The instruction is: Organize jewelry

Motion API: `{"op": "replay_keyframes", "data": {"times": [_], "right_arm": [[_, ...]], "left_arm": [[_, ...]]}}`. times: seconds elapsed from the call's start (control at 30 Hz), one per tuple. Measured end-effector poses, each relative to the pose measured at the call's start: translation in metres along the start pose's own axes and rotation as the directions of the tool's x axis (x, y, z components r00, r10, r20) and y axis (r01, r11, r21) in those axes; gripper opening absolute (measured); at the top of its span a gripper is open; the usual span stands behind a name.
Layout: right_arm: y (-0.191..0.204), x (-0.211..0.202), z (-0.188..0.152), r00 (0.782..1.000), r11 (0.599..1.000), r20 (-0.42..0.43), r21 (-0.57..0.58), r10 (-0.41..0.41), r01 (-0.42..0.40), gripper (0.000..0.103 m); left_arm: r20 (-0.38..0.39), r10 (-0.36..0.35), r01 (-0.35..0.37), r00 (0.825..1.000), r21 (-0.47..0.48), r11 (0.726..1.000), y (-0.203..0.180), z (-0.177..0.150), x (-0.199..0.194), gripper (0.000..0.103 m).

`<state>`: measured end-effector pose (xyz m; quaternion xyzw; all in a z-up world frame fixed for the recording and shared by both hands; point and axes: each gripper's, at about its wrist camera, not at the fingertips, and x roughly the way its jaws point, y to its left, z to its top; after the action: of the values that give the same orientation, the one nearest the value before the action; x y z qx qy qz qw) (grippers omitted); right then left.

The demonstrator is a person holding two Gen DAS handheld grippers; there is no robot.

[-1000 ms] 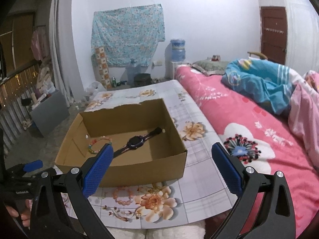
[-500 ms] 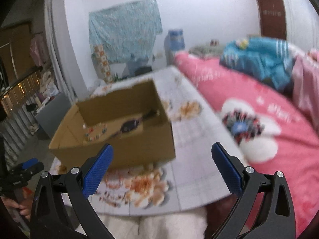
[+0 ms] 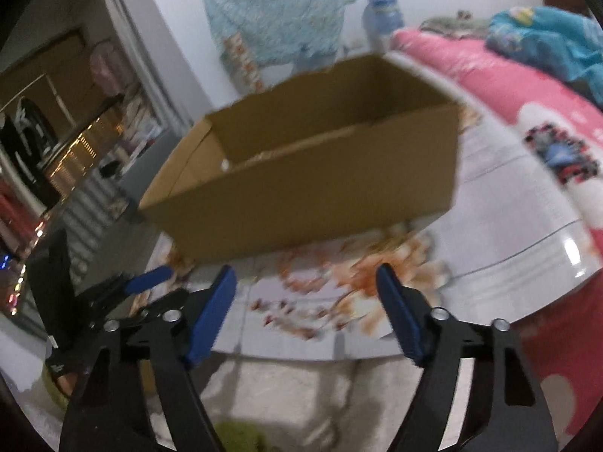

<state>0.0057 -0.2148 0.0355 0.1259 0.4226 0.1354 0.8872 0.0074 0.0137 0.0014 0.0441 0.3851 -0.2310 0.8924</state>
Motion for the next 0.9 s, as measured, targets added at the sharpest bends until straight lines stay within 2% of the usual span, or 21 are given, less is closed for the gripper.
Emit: {"op": "replay_keyframes", "data": {"times": [0.03, 0.1, 0.33, 0.5, 0.9], "right_arm": [[0.003, 0.006, -0.003, 1.0, 1.0, -0.024, -0.001, 0.011, -0.011, 0.058], [0.009, 0.014, -0.006, 0.998, 0.999, -0.056, 0.0, 0.034, -0.034, 0.048], [0.029, 0.031, -0.01, 0.992, 0.997, -0.112, -0.041, 0.067, -0.072, 0.033], [0.033, 0.04, -0.013, 0.988, 0.996, -0.134, -0.043, 0.077, -0.083, 0.029], [0.03, 0.048, -0.012, 0.988, 0.996, -0.136, -0.039, 0.072, -0.078, 0.028]], "left_arm": [[0.0, 0.002, -0.002, 1.0, 0.021, 1.0, -0.002, 0.0, 0.002, 0.046], [-0.006, 0.002, -0.001, 1.0, 0.046, 0.999, -0.004, 0.0, 0.006, 0.04], [-0.036, -0.009, 0.012, 0.999, 0.079, 0.997, -0.004, 0.001, 0.02, 0.023], [-0.053, -0.008, 0.013, 0.999, 0.087, 0.996, -0.001, 0.001, 0.027, 0.022], [-0.078, -0.009, 0.018, 0.997, 0.116, 0.993, -0.003, 0.003, 0.034, 0.022]]}}
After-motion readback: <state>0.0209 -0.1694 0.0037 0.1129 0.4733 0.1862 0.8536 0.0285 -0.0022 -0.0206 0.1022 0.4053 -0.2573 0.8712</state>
